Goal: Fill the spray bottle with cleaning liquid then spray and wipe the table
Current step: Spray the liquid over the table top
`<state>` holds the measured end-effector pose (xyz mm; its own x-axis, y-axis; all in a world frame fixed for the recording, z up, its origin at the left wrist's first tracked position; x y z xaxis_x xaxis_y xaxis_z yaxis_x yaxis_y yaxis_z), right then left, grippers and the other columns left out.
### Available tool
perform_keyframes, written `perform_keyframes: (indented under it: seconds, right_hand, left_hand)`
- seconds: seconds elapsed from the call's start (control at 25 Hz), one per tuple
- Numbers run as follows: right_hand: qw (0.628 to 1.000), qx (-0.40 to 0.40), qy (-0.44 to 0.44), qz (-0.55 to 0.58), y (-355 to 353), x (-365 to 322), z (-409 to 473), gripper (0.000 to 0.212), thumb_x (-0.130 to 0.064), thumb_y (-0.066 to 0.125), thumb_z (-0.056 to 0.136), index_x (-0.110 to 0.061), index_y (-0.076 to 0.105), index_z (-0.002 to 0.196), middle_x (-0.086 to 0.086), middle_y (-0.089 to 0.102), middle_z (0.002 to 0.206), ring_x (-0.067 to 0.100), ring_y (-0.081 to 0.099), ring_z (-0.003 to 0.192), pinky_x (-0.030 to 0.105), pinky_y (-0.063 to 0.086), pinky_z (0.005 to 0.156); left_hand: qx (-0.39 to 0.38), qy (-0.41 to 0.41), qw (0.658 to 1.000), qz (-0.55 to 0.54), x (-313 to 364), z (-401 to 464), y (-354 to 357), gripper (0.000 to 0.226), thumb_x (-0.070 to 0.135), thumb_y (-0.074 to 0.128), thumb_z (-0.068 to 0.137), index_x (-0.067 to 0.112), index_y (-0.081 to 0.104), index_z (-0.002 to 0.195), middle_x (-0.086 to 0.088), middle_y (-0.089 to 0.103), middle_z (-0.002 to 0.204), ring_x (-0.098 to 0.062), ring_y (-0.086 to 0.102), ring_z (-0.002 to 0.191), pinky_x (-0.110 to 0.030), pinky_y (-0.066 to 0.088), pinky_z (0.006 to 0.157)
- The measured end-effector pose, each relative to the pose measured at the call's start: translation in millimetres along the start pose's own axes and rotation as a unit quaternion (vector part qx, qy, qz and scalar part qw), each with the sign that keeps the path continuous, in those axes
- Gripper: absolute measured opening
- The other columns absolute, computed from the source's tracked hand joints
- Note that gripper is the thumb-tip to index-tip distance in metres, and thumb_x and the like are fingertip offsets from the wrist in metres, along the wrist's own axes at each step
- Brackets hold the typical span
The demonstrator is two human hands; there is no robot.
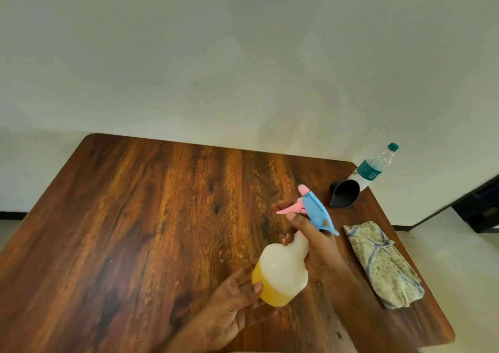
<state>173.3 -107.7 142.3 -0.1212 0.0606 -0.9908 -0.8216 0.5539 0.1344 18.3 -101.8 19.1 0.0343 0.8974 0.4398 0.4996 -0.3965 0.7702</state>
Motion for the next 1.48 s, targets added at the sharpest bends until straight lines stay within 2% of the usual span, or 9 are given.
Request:
perform_keyframes:
  seconds: [0.2, 0.4, 0.6, 0.76, 0.88, 1.0, 1.28, 1.36, 1.48]
  right_hand:
    - [0.991, 0.047, 0.055, -0.113, -40.7, 57.3, -12.8, 0.040, -0.009, 0.062, 0.096, -0.039, 0.061, 0.122, 0.004, 0.073, 0.103, 0.014, 0.066, 0.086, 0.021, 0.053, 0.066]
    - [0.973, 0.098, 0.173, -0.119, -70.4, 94.1, -31.7, 0.028, -0.030, 0.076, 0.081, -0.026, 0.066, 0.107, -0.004, 0.064, 0.067, 0.013, 0.059, 0.066, 0.018, 0.051, 0.055]
    - [0.983, 0.048, 0.117, -0.133, -59.3, 81.7, -27.5, 0.026, -0.027, 0.070, 0.087, -0.042, 0.069, 0.108, 0.006, 0.070, 0.090, 0.015, 0.064, 0.080, 0.024, 0.052, 0.065]
    - [0.983, 0.045, 0.132, -0.120, -57.1, 82.0, -24.0, 0.027, -0.026, 0.071, 0.087, -0.038, 0.065, 0.110, 0.001, 0.060, 0.071, 0.005, 0.057, 0.056, 0.018, 0.050, 0.054]
    - [0.983, 0.035, 0.117, -0.140, -54.3, 77.1, -21.4, 0.037, -0.032, 0.070, 0.084, -0.033, 0.064, 0.120, 0.005, 0.064, 0.083, 0.004, 0.058, 0.059, 0.018, 0.049, 0.054]
    - [0.984, 0.028, 0.111, -0.136, -51.0, 75.0, -19.5, 0.044, -0.032, 0.069, 0.084, -0.032, 0.061, 0.128, -0.002, 0.061, 0.068, 0.005, 0.055, 0.054, 0.018, 0.049, 0.053]
    - [0.986, 0.026, 0.098, -0.132, -43.1, 65.2, -18.7, 0.031, -0.032, 0.076, 0.084, -0.031, 0.065, 0.113, -0.005, 0.066, 0.070, 0.012, 0.055, 0.059, 0.017, 0.050, 0.055]
    - [0.987, 0.019, 0.076, -0.140, -36.7, 56.3, -19.1, 0.038, -0.036, 0.077, 0.082, -0.029, 0.064, 0.117, -0.002, 0.072, 0.091, 0.015, 0.059, 0.066, 0.021, 0.052, 0.056]
    - [0.987, -0.012, 0.001, -0.160, -19.2, 37.9, -21.0, 0.027, -0.022, 0.071, 0.090, -0.042, 0.070, 0.107, 0.001, 0.072, 0.111, 0.017, 0.066, 0.079, 0.025, 0.054, 0.058]
  left_hand:
    - [0.143, 0.003, 0.989, 0.050, -4.2, -14.1, -65.3, 0.064, 0.008, 0.077, 0.070, 0.012, 0.056, 0.131, -0.019, 0.072, 0.115, -0.037, 0.071, 0.104, -0.053, 0.059, 0.079]
    - [0.201, 0.035, 0.977, 0.056, 7.6, -30.9, -101.8, 0.052, 0.018, 0.070, 0.074, 0.011, 0.060, 0.125, -0.016, 0.074, 0.111, -0.031, 0.073, 0.098, -0.040, 0.058, 0.074]
    - [0.206, 0.041, 0.975, 0.072, 13.0, -34.5, -102.3, 0.043, 0.019, 0.067, 0.081, 0.012, 0.062, 0.123, -0.016, 0.074, 0.111, -0.029, 0.073, 0.094, -0.039, 0.055, 0.079]
    - [0.199, 0.043, 0.976, 0.078, 12.8, -34.0, -93.1, 0.045, 0.022, 0.067, 0.077, 0.014, 0.063, 0.121, -0.015, 0.074, 0.110, -0.028, 0.073, 0.092, -0.039, 0.053, 0.079]
    - [0.191, 0.046, 0.977, 0.081, 13.4, -33.4, -90.0, 0.046, 0.023, 0.067, 0.077, 0.015, 0.063, 0.121, -0.014, 0.075, 0.110, -0.027, 0.073, 0.090, -0.038, 0.052, 0.078]
    - [0.188, 0.049, 0.978, 0.080, 13.9, -32.7, -90.6, 0.047, 0.025, 0.069, 0.076, 0.015, 0.063, 0.122, -0.013, 0.075, 0.107, -0.025, 0.074, 0.087, -0.036, 0.053, 0.075]
    - [0.207, 0.088, 0.965, 0.134, 21.0, -35.6, -82.1, 0.032, 0.020, 0.070, 0.080, 0.014, 0.070, 0.111, -0.011, 0.075, 0.092, -0.023, 0.070, 0.076, -0.028, 0.050, 0.062]
    - [0.210, 0.154, 0.945, 0.199, 37.4, -42.3, -62.6, 0.021, 0.026, 0.074, 0.079, 0.019, 0.075, 0.098, -0.007, 0.070, 0.077, -0.017, 0.063, 0.064, -0.021, 0.045, 0.052]
    - [0.176, 0.230, 0.914, 0.283, 60.3, -51.1, -11.7, 0.031, 0.047, 0.076, 0.068, 0.027, 0.077, 0.092, 0.005, 0.065, 0.069, -0.007, 0.056, 0.060, -0.017, 0.043, 0.049]
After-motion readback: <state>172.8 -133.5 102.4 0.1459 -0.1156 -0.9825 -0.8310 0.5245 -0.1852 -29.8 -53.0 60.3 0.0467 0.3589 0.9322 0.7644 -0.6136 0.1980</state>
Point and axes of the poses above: each hand's wrist, its own z-axis towards the middle knuckle, its own y-axis out of the palm, x = y × z, the point moved 8 cm from there along z, towards the middle knuckle
